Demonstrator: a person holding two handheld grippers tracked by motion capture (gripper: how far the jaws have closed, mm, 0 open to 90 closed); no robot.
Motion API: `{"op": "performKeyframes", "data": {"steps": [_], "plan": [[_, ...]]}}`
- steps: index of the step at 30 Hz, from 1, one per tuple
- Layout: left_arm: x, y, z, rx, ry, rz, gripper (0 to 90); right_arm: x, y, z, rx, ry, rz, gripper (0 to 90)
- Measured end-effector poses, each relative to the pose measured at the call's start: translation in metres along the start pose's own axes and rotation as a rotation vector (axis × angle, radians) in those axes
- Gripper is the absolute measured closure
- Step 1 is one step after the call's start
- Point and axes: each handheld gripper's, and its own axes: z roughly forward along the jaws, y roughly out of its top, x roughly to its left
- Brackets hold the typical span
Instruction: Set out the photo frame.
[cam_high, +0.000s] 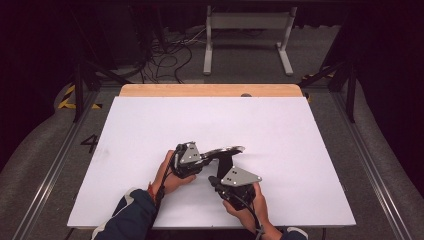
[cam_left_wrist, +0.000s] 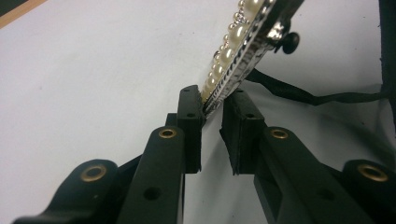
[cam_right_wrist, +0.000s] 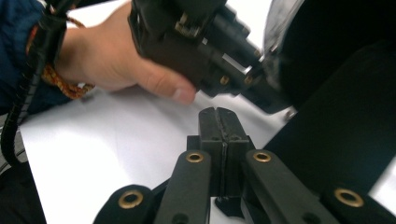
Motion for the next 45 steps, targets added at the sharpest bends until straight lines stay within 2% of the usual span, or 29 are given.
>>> {"op": "performKeyframes", "data": {"steps": [1, 4, 7, 12, 16, 20, 22, 24, 27, 30, 37, 40, 45], "plan": [[0.000, 0.000, 0.000, -0.003, 0.000, -0.005, 78.0, 0.003, -0.004, 0.008, 0.030, -0.007, -0.001, 90.0], [0.000, 0.000, 0.000, 0.000, 0.001, 0.001, 78.2, 0.004, -0.007, 0.013, 0.042, -0.027, 0.002, 90.0], [-0.002, 0.000, 0.000, 0.003, 0.012, 0.002, 78.5, 0.001, -0.014, 0.017, 0.050, -0.080, 0.030, 90.0], [-0.003, 0.000, 0.000, 0.007, 0.018, 0.002, 78.6, 0.002, -0.014, 0.016, 0.051, -0.102, 0.034, 90.0], [-0.006, 0.002, -0.002, 0.024, 0.044, 0.010, 78.8, -0.001, -0.015, 0.015, 0.053, -0.093, 0.076, 90.0], [-0.008, 0.002, -0.002, 0.030, 0.051, 0.013, 79.1, 0.005, -0.014, 0.017, 0.062, -0.124, 0.051, 90.0], [-0.009, 0.002, -0.002, 0.028, 0.056, 0.011, 79.1, 0.007, -0.014, 0.021, 0.064, -0.100, 0.069, 90.0], [-0.009, 0.002, -0.002, 0.029, 0.057, 0.014, 79.1, 0.010, -0.015, 0.025, 0.072, -0.116, 0.052, 90.0], [-0.009, 0.002, -0.003, 0.031, 0.061, 0.022, 79.6, 0.006, -0.017, 0.025, 0.083, -0.130, 0.063, 90.0], [-0.009, 0.002, -0.004, 0.035, 0.064, 0.024, 79.9, 0.006, -0.017, 0.024, 0.089, -0.141, 0.051, 90.0], [-0.010, 0.001, -0.006, 0.036, 0.054, 0.025, 80.9, 0.002, -0.020, 0.022, 0.119, -0.129, 0.037, 90.0], [-0.011, 0.002, -0.006, 0.032, 0.053, 0.028, 81.2, -0.002, -0.021, 0.021, 0.126, -0.131, 0.052, 90.0], [-0.010, 0.002, -0.006, 0.035, 0.043, 0.028, 81.3, -0.012, -0.025, 0.016, 0.117, -0.077, 0.057, 90.0]]}}
